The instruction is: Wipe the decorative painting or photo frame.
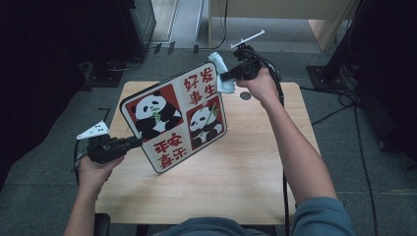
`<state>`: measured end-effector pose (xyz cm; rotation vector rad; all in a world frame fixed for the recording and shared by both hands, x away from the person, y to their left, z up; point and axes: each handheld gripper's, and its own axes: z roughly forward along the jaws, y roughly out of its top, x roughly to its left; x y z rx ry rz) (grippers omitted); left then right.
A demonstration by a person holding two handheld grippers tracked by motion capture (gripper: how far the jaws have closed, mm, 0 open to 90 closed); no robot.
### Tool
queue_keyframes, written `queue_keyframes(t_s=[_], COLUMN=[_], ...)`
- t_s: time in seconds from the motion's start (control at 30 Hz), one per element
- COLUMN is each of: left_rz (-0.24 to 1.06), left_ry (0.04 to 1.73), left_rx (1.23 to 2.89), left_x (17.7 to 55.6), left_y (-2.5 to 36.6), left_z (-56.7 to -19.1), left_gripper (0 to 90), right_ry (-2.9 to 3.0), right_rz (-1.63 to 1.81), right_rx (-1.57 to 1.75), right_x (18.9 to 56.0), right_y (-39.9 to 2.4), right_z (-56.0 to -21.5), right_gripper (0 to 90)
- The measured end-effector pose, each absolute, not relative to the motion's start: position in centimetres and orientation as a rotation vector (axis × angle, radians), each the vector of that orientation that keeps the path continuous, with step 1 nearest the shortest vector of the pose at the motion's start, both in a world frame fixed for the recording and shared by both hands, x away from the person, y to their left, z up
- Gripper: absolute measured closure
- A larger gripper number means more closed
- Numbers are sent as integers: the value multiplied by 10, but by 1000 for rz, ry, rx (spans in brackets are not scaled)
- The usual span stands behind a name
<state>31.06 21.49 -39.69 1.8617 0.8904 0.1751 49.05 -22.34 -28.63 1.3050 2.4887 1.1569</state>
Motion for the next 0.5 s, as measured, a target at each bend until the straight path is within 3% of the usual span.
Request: queue_keyframes(t_s=[0.5], left_rz=[175], left_ry=[891], left_rx=[1860], left_x=[311], left_y=[215], left_z=[-397], left_gripper=[787], right_ry=[2488], right_rz=[1171], right_rx=[1314], right_x=[486], right_y=[-226], right_z=[-301], right_gripper=[819])
